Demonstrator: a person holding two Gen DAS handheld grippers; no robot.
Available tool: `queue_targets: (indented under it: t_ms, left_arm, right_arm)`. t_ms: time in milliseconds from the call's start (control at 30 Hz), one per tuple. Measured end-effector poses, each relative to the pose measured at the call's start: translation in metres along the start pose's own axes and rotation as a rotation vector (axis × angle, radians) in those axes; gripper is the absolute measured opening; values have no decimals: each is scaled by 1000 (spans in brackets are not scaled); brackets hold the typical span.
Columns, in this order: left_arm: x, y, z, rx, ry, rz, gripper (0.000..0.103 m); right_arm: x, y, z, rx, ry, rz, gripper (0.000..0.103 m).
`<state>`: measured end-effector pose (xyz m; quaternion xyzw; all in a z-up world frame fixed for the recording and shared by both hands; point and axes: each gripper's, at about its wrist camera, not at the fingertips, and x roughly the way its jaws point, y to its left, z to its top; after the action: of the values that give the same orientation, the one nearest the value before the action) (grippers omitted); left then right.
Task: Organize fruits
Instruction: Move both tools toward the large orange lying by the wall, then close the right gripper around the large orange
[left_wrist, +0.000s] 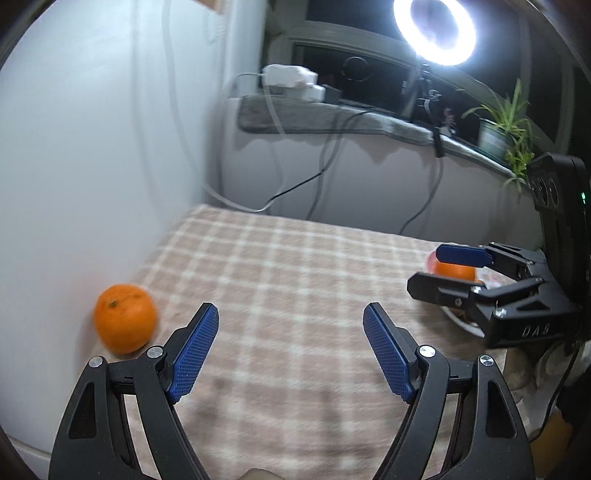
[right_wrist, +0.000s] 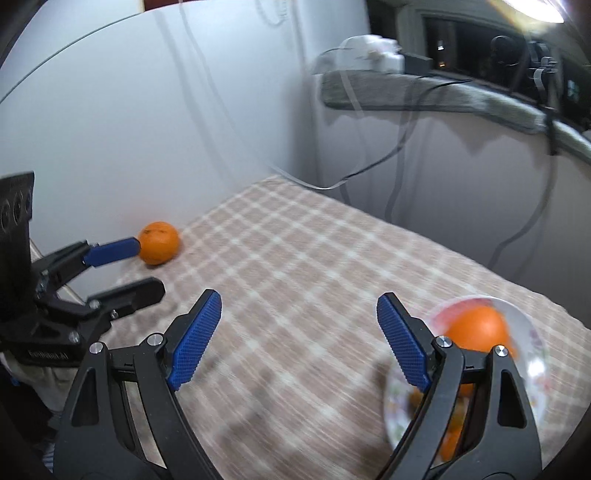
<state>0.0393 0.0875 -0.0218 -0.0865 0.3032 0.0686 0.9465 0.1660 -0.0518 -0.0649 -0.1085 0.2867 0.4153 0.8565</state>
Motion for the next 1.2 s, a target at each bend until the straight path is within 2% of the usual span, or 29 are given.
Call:
queue_targets:
  t_ms: [333,433,733,1000,1200]
  left_arm:
    - [-5,68,-32,-153,1,104,80]
    - [-2,82,-38,-164,9,141,79]
    - [11,114,-44,-213,35,152,79]
    - [19,121,-45,-214,55,148,79]
    - [24,124,-42,-214,69,147,67]
  right_arm:
    - [54,46,24,-56,66,199,89]
    - [71,61,31,-71,75,257,89]
    - [125,100,49,-75,126,396,89]
    - [168,121,55,-62,191,478,89]
    - [187,134,57,-64,215,509,89]
